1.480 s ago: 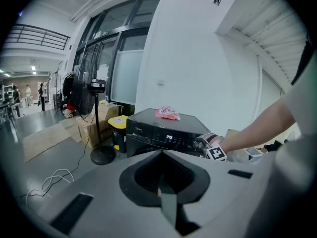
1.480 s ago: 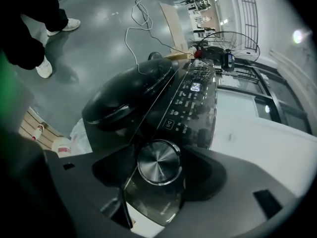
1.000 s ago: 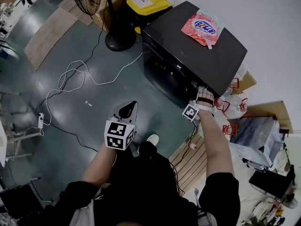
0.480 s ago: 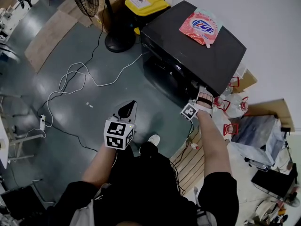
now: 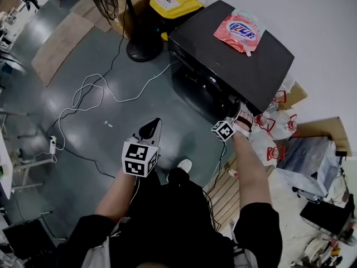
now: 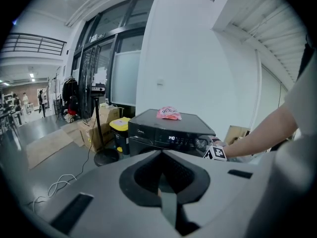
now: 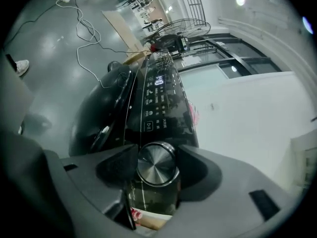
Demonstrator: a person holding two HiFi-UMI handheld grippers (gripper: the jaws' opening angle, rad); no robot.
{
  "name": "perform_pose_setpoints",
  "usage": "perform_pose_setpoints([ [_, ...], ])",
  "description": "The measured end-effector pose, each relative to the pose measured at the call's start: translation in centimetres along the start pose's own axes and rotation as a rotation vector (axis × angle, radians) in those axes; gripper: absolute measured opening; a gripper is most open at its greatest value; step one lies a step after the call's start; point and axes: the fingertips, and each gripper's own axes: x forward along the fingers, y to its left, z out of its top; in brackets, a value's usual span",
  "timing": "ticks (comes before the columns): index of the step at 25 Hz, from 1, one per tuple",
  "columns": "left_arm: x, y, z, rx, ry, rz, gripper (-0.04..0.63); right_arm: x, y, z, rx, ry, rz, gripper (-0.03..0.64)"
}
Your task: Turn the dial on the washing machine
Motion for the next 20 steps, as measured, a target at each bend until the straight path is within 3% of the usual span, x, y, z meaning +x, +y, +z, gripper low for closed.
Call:
perform_pose_setpoints([
  [7,0.6,-0.5,-0.1,0.009,0.013,-0.012,0.006,0.4,0.2,0.0,0.028,-0.026,-0.006,0.253],
  [20,1.3,-0.9,0.5,0.009,0.002,-0.016,0.006,0.4,-0.1,-0.3,0.197,0.013,-0.015,0.252],
])
